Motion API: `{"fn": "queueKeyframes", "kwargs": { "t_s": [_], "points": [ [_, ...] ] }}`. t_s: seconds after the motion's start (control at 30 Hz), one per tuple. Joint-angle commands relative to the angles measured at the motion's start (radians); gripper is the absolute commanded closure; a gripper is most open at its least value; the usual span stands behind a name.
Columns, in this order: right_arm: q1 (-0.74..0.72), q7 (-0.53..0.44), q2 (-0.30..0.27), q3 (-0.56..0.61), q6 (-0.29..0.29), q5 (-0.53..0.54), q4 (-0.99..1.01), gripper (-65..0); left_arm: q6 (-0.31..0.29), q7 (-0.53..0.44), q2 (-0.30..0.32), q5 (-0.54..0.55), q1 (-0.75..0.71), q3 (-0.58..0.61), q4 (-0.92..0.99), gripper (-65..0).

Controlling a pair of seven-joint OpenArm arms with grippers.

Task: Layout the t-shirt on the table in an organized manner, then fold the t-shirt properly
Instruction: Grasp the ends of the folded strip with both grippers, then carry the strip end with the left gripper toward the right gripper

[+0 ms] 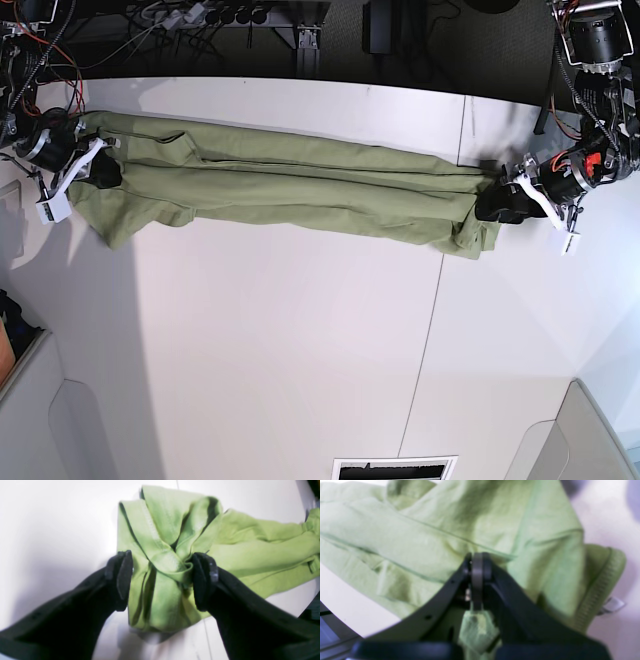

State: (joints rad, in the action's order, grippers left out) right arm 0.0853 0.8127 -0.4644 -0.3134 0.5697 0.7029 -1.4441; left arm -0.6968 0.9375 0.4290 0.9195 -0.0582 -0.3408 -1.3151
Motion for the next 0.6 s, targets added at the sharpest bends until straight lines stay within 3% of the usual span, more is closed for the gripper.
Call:
{"fn": "queueKeyframes", "kwargs": {
  "t_s": [0.0,0.23,0.37,0.43,0.53,0.57],
  "points": [
    [-0.01,0.0,-0.014,-0.005,0.002,0.012,-0.01,0.0,-0.001,0.028,0.013,0.035,0.005,0.0,-0.008,-40.5],
    [-0.01,0.003,-0.014,-0.005,0.002,0.012,-0.01,0.0,-0.001,0.064,-0.002,0.071,0.006,0.118,-0.008,-40.4],
    [-0.01,0.003,-0.014,-0.005,0.002,0.012,-0.01,0.0,-0.001,0.011,-0.002,0.035,0.005,0.177,-0.008,-40.0],
    [-0.01,0.003,-0.014,-0.005,0.002,0.012,-0.01,0.0,-0.001,-0.026,-0.002,0.02,0.006,0.176,-0.008,-30.0],
    [-0.01,0.003,-0.014,-0.005,0.001,0.011,-0.01,0.0,-0.001,-0.036,0.0,0.003,0.019,0.163,-0.008,-1.5],
    [-0.01,0.003,-0.014,-0.005,0.001,0.012,-0.01,0.0,-0.001,-0.036,0.0,0.0,0.024,0.152,-0.008,0.0]
  ]
}}
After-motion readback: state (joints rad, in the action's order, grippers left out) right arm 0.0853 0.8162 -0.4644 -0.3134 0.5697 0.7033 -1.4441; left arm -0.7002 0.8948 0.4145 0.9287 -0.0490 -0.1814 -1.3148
